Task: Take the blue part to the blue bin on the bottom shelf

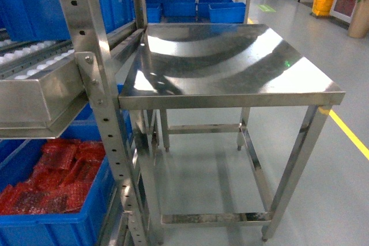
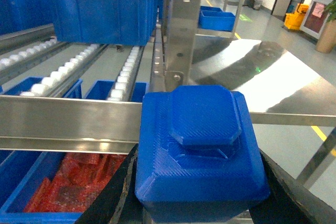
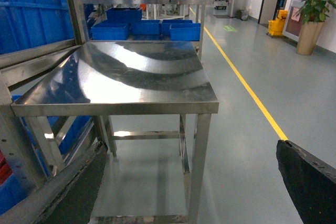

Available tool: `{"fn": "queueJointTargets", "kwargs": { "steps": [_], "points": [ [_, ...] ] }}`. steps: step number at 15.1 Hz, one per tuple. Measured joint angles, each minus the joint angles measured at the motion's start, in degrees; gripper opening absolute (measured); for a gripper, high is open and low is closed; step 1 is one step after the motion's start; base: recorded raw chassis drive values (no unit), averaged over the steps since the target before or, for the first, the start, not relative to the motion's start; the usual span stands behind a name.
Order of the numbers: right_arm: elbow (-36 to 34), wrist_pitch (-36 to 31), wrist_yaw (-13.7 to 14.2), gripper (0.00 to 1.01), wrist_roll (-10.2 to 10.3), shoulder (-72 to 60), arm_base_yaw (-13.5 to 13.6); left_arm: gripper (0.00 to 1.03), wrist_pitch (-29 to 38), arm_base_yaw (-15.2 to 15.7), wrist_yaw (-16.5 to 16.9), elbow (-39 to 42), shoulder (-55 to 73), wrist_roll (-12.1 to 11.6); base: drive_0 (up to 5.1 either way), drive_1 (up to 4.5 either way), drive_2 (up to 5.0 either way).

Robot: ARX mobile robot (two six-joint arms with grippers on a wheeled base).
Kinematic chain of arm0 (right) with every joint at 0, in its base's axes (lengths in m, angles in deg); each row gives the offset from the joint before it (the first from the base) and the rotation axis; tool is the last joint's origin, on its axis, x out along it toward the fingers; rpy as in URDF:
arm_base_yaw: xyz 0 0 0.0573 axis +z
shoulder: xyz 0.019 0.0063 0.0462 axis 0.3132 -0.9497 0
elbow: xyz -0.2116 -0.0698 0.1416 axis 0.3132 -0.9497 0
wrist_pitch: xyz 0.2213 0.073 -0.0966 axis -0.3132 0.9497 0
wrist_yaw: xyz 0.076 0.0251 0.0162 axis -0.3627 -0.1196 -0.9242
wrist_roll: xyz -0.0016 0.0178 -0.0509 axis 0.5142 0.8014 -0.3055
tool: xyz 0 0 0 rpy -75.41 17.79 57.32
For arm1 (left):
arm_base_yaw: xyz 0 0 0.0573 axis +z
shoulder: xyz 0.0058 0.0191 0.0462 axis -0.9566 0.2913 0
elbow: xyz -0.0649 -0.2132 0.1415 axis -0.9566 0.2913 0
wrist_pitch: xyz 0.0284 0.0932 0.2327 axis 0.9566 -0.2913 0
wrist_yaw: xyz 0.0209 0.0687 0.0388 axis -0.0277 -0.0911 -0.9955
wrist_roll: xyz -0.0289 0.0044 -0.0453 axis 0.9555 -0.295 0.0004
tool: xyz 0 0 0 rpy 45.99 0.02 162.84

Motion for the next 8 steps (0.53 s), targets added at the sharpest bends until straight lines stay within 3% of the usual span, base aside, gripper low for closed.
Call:
{"fn": "queueJointTargets", "kwargs": {
  "steps": [8],
  "points": [
    [0.0, 0.2, 0.0, 0.98, 0.0, 0.0, 0.0, 0.44, 0.0, 0.0, 0.0, 0.0, 0.0, 0.0, -4.6, 3.96, 0.9]
  ]
}}
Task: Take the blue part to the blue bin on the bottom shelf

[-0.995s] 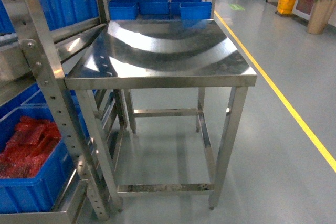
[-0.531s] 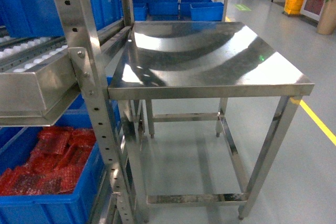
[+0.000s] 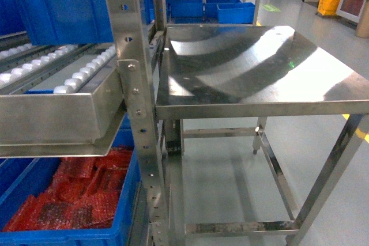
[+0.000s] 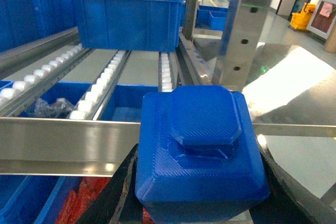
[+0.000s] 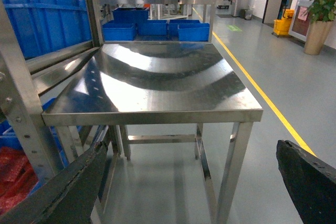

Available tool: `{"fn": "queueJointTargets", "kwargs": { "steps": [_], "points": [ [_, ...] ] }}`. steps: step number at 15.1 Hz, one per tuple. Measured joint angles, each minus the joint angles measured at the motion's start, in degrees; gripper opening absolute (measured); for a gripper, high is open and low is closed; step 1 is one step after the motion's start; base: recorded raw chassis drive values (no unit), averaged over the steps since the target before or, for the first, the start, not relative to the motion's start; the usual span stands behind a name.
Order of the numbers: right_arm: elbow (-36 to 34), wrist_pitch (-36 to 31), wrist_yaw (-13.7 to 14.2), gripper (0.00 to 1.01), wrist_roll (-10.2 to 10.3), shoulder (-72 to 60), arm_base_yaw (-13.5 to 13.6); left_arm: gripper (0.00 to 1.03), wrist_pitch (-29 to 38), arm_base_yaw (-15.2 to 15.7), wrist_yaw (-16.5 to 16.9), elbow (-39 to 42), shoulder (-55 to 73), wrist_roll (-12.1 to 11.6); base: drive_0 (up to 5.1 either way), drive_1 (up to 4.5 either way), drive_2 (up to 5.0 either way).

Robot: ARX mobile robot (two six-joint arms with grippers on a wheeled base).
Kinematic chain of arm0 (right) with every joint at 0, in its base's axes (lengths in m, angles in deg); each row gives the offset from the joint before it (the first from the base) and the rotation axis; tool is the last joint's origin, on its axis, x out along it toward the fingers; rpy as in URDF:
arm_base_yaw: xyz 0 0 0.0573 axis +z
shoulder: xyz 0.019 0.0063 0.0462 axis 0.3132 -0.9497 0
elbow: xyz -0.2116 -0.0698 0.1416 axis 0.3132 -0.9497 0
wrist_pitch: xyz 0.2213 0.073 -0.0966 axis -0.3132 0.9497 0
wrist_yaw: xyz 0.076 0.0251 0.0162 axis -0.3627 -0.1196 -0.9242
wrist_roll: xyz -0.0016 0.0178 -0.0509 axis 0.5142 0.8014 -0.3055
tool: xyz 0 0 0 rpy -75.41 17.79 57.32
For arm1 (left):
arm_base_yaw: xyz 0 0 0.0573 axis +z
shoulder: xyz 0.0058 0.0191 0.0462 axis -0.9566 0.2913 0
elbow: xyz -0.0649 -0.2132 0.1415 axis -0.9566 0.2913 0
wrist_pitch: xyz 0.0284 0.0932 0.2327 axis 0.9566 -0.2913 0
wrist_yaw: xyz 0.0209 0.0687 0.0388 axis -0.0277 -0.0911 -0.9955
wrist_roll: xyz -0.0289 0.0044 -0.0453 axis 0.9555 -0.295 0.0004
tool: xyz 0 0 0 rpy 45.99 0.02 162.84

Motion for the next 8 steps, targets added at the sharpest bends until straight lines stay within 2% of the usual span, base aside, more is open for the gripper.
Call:
{"fn": "queueJointTargets", "kwargs": {
  "steps": [8],
  "points": [
    [0.0, -0.1, 0.0, 0.98, 0.0, 0.0, 0.0, 0.44, -0.1, 0.0, 0.0, 0.0, 0.0, 0.0, -4.9, 2.7, 2.3]
  ]
}}
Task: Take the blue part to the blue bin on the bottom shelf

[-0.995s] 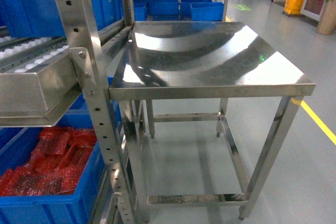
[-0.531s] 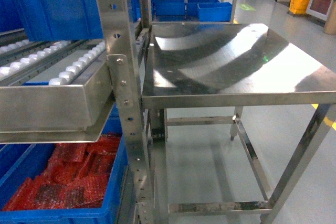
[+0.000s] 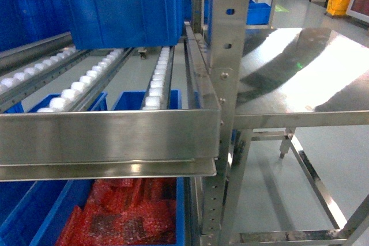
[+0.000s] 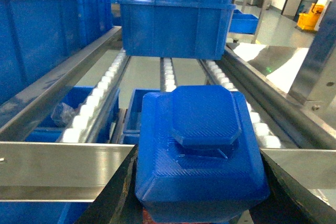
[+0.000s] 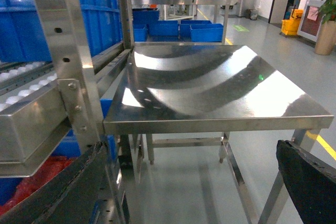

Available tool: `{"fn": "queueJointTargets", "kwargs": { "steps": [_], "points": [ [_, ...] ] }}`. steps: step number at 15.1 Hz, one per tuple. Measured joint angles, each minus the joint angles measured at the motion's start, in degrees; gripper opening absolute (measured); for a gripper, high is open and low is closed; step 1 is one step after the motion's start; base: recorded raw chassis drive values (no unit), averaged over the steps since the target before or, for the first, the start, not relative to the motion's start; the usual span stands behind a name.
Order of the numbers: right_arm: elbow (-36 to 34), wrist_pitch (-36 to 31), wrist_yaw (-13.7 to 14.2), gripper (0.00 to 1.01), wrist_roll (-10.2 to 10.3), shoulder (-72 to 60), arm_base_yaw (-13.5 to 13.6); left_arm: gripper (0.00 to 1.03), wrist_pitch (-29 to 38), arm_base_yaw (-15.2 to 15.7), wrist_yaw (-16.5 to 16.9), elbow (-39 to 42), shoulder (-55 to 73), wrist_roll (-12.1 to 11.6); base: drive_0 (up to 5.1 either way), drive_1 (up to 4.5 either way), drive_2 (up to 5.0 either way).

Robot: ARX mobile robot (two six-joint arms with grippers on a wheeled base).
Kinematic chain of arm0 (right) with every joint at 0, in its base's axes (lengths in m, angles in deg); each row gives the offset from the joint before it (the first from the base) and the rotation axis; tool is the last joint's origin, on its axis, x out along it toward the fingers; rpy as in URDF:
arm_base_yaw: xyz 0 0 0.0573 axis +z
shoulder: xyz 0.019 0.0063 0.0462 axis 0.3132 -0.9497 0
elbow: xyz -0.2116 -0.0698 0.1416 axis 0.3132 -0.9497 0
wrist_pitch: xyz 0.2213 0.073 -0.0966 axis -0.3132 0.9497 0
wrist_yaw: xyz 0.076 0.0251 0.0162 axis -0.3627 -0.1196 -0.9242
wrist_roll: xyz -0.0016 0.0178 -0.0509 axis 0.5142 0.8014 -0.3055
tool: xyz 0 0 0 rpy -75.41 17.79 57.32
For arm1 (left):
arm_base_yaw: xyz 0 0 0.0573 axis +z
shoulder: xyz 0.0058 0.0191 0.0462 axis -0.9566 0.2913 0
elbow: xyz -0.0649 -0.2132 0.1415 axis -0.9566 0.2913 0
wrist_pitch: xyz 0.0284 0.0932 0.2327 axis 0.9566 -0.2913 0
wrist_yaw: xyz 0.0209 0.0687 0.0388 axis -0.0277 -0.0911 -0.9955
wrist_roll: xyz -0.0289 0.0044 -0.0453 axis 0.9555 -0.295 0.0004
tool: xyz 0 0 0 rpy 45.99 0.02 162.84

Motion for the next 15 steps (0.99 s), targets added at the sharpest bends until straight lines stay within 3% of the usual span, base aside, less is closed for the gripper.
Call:
{"fn": "queueJointTargets", "kwargs": {
  "steps": [15],
  "points": [
    [0.0, 0.0, 0.0, 0.98, 0.0, 0.0, 0.0, 0.44, -0.2, 0.0, 0.0, 0.0, 0.0, 0.0, -4.9, 2.41, 2.6]
  ]
}}
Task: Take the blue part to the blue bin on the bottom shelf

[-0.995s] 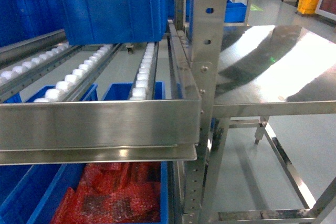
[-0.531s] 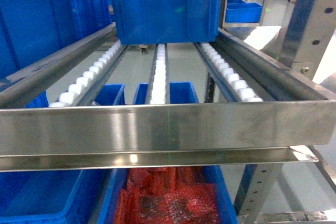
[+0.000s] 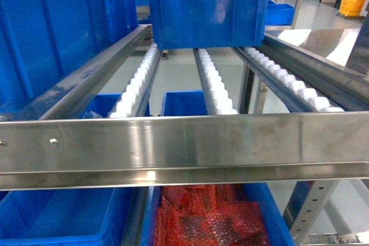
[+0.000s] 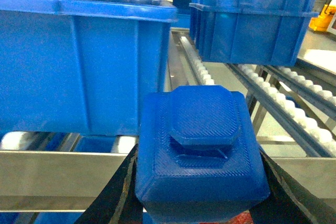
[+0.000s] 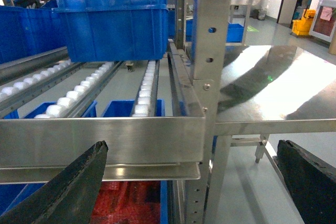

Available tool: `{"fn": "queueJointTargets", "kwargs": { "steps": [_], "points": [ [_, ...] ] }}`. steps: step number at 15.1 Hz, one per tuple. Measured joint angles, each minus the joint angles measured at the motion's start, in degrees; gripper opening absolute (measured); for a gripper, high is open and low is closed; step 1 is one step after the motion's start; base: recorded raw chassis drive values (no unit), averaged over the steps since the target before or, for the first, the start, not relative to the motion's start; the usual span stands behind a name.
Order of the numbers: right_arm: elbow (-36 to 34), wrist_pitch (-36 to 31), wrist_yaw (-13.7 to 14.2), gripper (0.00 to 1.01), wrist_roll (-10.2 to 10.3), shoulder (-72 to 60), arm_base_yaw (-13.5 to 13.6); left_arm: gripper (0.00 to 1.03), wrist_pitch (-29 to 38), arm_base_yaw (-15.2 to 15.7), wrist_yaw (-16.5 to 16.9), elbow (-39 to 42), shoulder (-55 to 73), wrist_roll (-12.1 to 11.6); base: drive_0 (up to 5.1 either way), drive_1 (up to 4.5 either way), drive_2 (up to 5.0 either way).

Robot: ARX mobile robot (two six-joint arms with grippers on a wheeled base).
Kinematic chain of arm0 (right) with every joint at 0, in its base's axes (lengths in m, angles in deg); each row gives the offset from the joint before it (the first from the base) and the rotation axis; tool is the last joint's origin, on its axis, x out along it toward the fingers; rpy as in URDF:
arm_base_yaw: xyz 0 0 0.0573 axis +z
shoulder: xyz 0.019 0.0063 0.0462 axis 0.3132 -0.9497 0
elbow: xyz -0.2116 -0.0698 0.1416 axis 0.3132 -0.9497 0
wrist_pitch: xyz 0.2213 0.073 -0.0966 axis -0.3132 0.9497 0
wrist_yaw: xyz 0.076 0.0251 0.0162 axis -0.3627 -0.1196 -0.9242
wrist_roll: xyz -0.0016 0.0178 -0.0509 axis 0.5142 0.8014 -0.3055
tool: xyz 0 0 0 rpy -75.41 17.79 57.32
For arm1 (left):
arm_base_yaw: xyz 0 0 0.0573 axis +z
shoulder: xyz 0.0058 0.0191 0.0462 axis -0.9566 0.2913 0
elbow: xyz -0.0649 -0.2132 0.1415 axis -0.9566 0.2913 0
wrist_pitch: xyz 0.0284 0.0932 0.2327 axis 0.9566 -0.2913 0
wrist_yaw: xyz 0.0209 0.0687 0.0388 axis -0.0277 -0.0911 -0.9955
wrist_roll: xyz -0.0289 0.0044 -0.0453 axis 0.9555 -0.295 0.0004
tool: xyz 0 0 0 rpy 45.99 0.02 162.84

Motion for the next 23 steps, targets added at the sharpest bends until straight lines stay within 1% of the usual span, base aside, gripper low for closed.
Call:
{"fn": "queueJointTargets", "kwargs": {
  "steps": [3, 6, 23],
  "points": [
    [0.0, 0.0, 0.0, 0.98, 0.0, 0.0, 0.0, 0.44, 0.1, 0.0, 0.0, 0.0, 0.1, 0.0, -4.1, 0.88, 3.5],
    [0.0, -0.2, -0.1, 0.98, 0.0, 0.0, 0.0, 0.44, 0.2, 0.0, -0.4, 0.0, -0.2, 0.0, 0.0, 0.0, 0.0],
    [0.0, 0.0, 0.0, 0.98, 0.0, 0.0, 0.0, 0.44, 0.2, 0.0, -0.2, 0.0, -0.1, 0.0, 0.0, 0.0, 0.0]
  ]
}}
